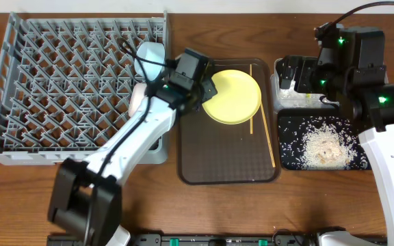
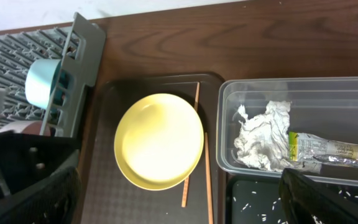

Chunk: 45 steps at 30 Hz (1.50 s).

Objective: Sort waste into correct bins and load items into the dishwasher
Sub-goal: 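Grasp the yellow plate edge with the left gripper and tilt it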

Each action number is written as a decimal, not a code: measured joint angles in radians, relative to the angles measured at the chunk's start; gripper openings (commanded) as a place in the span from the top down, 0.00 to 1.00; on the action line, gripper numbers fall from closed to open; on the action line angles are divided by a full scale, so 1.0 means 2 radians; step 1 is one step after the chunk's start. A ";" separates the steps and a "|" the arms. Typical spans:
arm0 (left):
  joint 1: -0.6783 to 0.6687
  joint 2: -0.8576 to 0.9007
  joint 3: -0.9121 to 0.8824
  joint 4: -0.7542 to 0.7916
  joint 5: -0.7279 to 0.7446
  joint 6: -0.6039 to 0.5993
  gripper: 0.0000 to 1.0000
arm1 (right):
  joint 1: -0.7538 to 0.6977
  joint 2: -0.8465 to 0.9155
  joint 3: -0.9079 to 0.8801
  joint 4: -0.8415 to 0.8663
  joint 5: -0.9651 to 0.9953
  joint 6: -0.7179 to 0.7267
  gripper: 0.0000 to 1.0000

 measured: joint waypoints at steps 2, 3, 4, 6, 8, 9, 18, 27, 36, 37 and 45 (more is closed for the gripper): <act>0.000 -0.006 0.000 -0.006 0.000 0.005 0.62 | 0.000 0.000 0.000 0.000 0.000 0.000 0.01; 0.000 -0.006 0.000 -0.011 0.000 0.008 0.58 | 0.000 0.000 0.000 0.000 0.000 0.000 0.01; 0.000 -0.004 0.000 -0.014 0.000 0.008 0.53 | 0.000 0.000 0.000 0.000 0.000 0.000 0.01; 0.000 0.003 0.000 -0.015 0.000 0.012 0.50 | 0.000 0.000 0.000 0.000 0.000 0.000 0.01; 0.000 0.013 0.000 -0.015 0.000 0.012 0.50 | 0.000 0.000 0.000 0.000 0.000 0.000 0.01; 0.000 0.018 0.000 -0.015 0.000 0.011 0.49 | 0.000 0.000 0.000 0.000 0.000 0.000 0.01; 0.000 0.110 0.000 -0.011 0.004 0.001 0.43 | 0.000 0.000 0.000 0.000 0.000 0.000 0.01; 0.000 0.154 0.001 0.020 0.043 0.001 0.43 | 0.000 0.000 0.000 0.000 0.000 0.000 0.01; 0.001 0.166 0.006 0.039 0.069 -0.002 0.58 | 0.000 0.000 0.000 0.000 0.000 0.000 0.01; 0.001 0.167 0.007 0.041 0.070 -0.001 0.60 | 0.000 0.000 0.000 0.000 0.000 0.000 0.01; 0.001 0.175 0.007 0.040 0.070 -0.015 0.93 | 0.000 0.000 0.000 0.000 0.000 0.000 0.01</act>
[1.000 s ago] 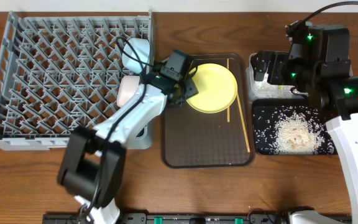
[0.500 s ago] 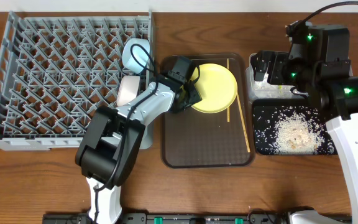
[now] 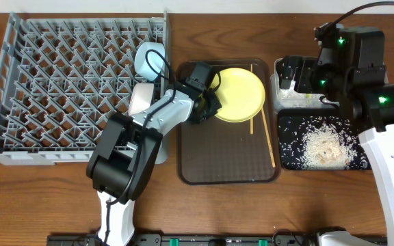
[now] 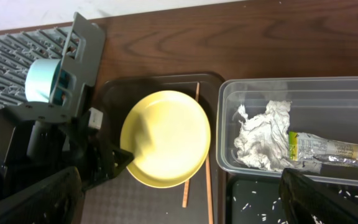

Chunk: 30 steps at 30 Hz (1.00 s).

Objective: Sort waste into correct bins and load items into the dishwasher
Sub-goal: 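Grasp the yellow plate edge with the left gripper and tilt it, then lift the yellow plate and carry it over the rack's back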

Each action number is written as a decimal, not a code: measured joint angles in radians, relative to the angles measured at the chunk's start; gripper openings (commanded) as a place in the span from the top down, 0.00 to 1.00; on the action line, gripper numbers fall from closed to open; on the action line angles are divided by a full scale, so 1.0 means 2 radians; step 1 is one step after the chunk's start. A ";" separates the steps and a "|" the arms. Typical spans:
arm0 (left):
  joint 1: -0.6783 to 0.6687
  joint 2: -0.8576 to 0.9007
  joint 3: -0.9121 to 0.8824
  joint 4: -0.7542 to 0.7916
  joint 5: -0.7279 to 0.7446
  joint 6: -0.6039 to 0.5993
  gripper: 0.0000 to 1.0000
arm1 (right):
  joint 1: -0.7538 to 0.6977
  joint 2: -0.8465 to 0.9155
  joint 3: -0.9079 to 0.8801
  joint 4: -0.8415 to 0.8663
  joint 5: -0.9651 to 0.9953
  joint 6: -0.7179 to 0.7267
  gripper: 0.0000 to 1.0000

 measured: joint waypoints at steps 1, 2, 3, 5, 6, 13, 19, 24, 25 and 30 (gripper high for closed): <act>0.000 0.000 0.000 0.001 0.000 0.000 0.93 | 0.000 0.000 0.000 0.000 0.000 0.000 0.01; 0.000 0.000 0.000 0.001 -0.001 0.000 0.93 | 0.000 0.000 0.000 0.000 0.000 0.000 0.01; 0.000 0.000 0.000 0.001 -0.001 0.000 0.93 | 0.000 0.000 0.000 0.000 0.000 0.000 0.01; 0.000 0.000 0.000 0.001 -0.002 0.000 0.93 | 0.000 0.000 0.000 0.000 0.000 0.000 0.01; 0.000 0.000 0.000 0.001 -0.003 0.000 0.93 | 0.000 0.000 0.000 0.000 0.000 0.000 0.01; 0.003 -0.002 0.000 0.002 -0.004 0.006 0.93 | 0.000 0.000 0.000 0.000 0.000 0.000 0.01; 0.009 -0.044 -0.004 0.005 -0.015 0.045 0.93 | 0.000 0.000 0.000 0.000 0.000 0.000 0.01; 0.010 -0.112 -0.005 0.006 -0.017 0.071 0.93 | 0.000 0.000 0.000 0.000 0.000 0.000 0.01; 0.010 -0.122 -0.005 0.005 -0.017 0.074 0.93 | 0.000 0.000 0.000 0.000 0.000 0.000 0.01; 0.014 -0.154 -0.005 0.003 -0.018 0.096 0.93 | 0.000 0.000 0.000 0.000 0.000 0.000 0.01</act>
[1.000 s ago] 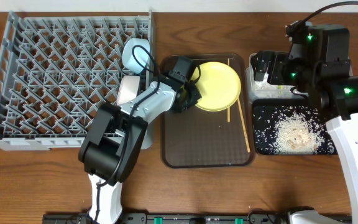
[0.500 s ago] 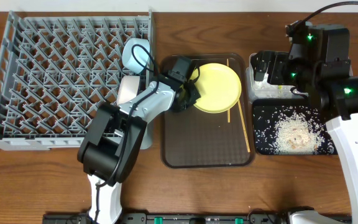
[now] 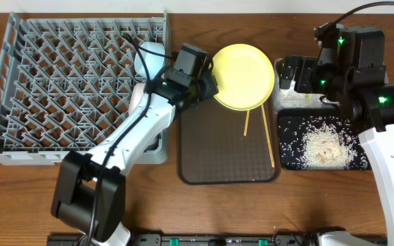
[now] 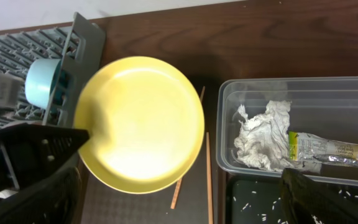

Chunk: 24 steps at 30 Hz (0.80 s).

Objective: Sort waste into correct bins and load items into the dishwasher
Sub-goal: 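Lift the yellow plate and carry it over the rack's back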

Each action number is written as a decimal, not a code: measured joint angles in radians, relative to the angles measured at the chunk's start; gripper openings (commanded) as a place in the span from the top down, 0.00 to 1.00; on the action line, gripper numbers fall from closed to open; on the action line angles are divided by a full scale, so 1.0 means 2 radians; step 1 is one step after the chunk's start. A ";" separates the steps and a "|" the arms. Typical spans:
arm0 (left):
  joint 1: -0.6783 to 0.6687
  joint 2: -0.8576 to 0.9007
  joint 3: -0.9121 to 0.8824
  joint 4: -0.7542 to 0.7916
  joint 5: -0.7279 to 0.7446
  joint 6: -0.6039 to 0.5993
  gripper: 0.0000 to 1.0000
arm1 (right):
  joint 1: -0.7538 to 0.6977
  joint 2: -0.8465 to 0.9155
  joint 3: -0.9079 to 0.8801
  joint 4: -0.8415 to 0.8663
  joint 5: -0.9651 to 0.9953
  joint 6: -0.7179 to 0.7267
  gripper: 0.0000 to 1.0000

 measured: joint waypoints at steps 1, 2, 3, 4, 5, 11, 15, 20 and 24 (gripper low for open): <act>0.003 -0.005 0.000 -0.001 -0.001 0.007 0.93 | 0.000 0.000 0.000 0.000 0.000 0.000 0.01; 0.006 -0.009 0.000 -0.002 -0.003 0.014 0.93 | 0.000 0.000 0.000 0.000 0.000 0.000 0.01; 0.008 -0.014 0.000 -0.003 -0.005 0.020 0.93 | 0.000 0.000 0.000 0.000 0.000 0.000 0.01; 0.011 -0.020 0.000 -0.004 -0.010 0.027 0.93 | 0.000 0.000 0.000 0.000 0.000 0.000 0.01; 0.015 -0.028 0.000 -0.007 -0.016 0.034 0.93 | 0.000 0.000 0.000 0.000 0.000 0.000 0.01; 0.056 -0.092 0.000 -0.020 -0.074 0.084 0.93 | 0.000 0.000 0.000 0.000 0.000 0.000 0.01; 0.100 -0.130 0.000 -0.024 -0.119 0.117 0.93 | 0.000 0.000 0.000 0.000 0.000 0.000 0.01; 0.165 -0.141 0.000 -0.026 -0.155 0.153 0.93 | 0.000 0.000 0.000 0.000 0.000 0.000 0.01; 0.209 -0.141 0.000 -0.026 -0.194 0.191 0.93 | 0.000 0.000 0.000 0.000 0.000 0.000 0.01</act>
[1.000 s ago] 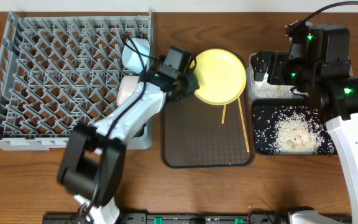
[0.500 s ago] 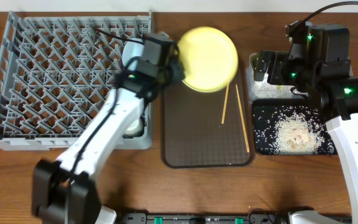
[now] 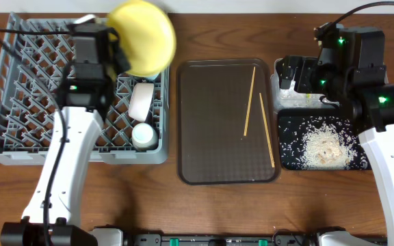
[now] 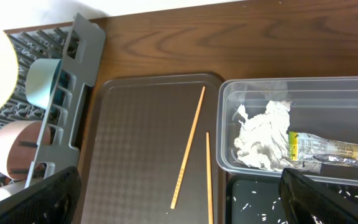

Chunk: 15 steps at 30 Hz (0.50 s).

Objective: Sort waste into correct bins and load items into the dishwasher
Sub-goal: 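Lift the yellow plate and carry it over the rack's back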

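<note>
The yellow plate (image 3: 144,35) hangs tilted over the far right corner of the grey dish rack (image 3: 19,109). My left gripper (image 3: 113,46) is shut on its rim. The plate's edge also shows in the right wrist view. Two wooden chopsticks (image 3: 249,101) (image 4: 188,146) lie on the brown tray (image 3: 211,150). High over the clear bin (image 3: 279,99), my right gripper (image 4: 179,205) is open and holds nothing.
The rack holds a light blue cup (image 4: 42,81), a white bowl (image 3: 141,99) and a small cup (image 3: 142,134). Crumpled paper (image 4: 260,140) and a wrapper (image 4: 334,151) lie in the clear bin. A black bin (image 3: 289,154) of rice sits in front of it.
My left gripper has moved with the yellow plate from above the tray's far edge to over the rack's far right corner. The tray now holds only the chopsticks. The right arm has not moved.
The plate lay in the tray with my left gripper at its left rim. Then the gripper was low against that rim. Then the plate was held off the tray, and one chopstick lay slanted. Now the plate is over the rack.
</note>
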Each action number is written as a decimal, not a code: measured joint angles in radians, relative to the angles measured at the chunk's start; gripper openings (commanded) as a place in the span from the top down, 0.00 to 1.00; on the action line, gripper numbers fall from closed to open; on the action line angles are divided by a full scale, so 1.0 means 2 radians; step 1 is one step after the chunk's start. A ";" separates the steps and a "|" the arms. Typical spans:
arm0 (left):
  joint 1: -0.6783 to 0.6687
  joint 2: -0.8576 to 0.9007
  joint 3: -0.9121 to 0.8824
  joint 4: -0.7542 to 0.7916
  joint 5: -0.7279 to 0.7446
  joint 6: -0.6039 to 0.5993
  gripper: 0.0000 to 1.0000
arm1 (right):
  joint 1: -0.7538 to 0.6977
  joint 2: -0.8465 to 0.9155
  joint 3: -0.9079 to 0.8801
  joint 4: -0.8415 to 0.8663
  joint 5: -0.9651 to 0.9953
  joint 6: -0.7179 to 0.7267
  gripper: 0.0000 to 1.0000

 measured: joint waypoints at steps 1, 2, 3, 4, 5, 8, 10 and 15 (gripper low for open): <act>0.006 0.000 0.000 0.002 -0.011 0.010 0.93 | 0.000 0.000 0.000 0.000 0.000 0.000 0.01; 0.012 0.000 0.000 0.006 -0.023 0.023 0.93 | 0.000 0.000 0.000 0.000 0.000 0.000 0.01; 0.015 0.000 0.000 0.011 -0.034 0.035 0.93 | 0.000 0.000 0.000 0.000 0.000 0.000 0.01; 0.016 0.000 0.000 0.016 -0.043 0.048 0.93 | 0.000 0.000 0.000 0.000 0.000 0.000 0.01; 0.018 0.000 0.000 0.025 -0.054 0.062 0.93 | 0.000 0.000 0.000 0.000 0.000 0.000 0.01; 0.018 0.000 0.000 0.044 -0.085 0.099 0.93 | 0.000 0.000 0.000 0.000 0.000 0.000 0.01; 0.018 0.000 0.000 0.056 -0.103 0.122 0.93 | 0.000 0.000 0.000 0.000 0.000 0.000 0.01; 0.018 0.006 0.000 0.082 -0.138 0.177 0.93 | 0.000 0.000 0.000 0.000 0.000 0.000 0.01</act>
